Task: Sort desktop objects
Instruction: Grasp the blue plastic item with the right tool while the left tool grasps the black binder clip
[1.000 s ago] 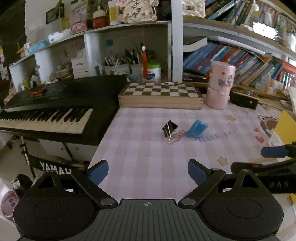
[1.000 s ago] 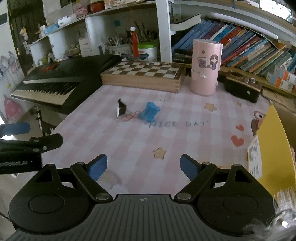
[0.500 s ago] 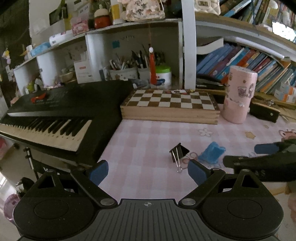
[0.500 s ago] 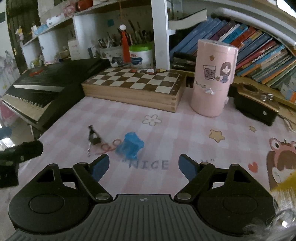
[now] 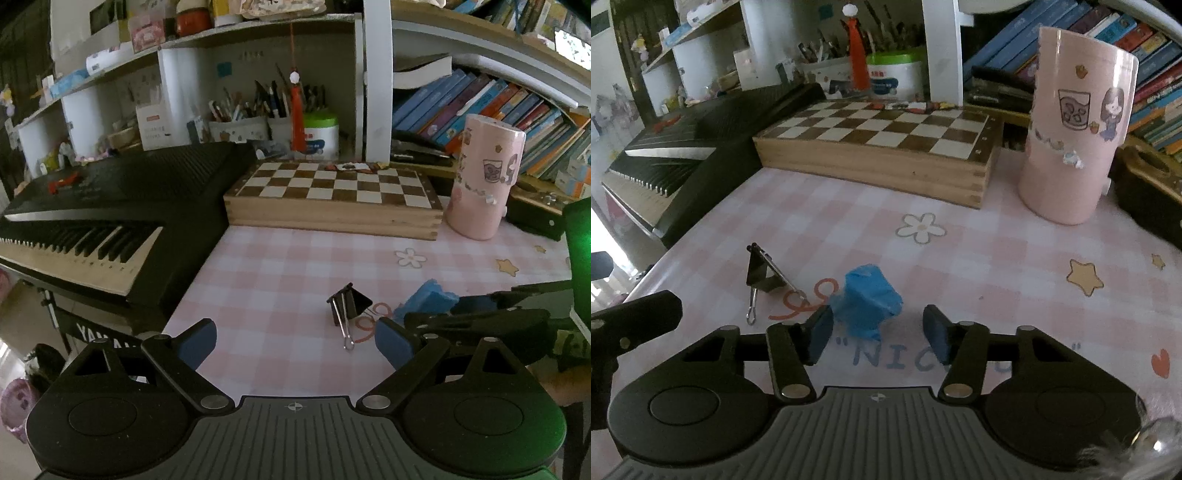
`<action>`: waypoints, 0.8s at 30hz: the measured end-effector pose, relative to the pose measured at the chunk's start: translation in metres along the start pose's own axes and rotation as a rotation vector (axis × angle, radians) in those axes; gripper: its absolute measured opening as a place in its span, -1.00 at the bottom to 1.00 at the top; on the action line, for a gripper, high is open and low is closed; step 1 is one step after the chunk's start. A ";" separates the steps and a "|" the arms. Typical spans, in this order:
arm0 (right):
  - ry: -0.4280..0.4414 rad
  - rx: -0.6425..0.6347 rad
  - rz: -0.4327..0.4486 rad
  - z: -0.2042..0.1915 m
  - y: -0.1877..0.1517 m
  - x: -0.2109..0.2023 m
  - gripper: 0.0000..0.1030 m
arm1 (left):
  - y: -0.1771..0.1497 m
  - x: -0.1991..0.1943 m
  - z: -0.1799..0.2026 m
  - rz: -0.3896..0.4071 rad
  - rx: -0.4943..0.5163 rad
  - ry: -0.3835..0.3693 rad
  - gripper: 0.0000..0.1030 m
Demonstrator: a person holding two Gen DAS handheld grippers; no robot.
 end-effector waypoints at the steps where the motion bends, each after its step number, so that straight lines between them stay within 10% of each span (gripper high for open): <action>1: -0.002 -0.009 0.002 0.000 0.000 0.000 -0.26 | 0.000 0.001 0.000 -0.002 0.001 0.000 0.84; 24: -0.165 0.091 0.040 0.039 -0.021 -0.059 -0.52 | -0.008 0.043 0.029 -0.040 0.005 -0.042 0.83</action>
Point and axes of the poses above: each gripper's, at about its wrist camera, not at the fingertips, and x roughly the way its jaws point, z to its right, y to its top, the point moved 6 cm from there along x, roughly the way its jaws point, and after that the axes turned 15 degrees about -x, right-handed, at the moved point
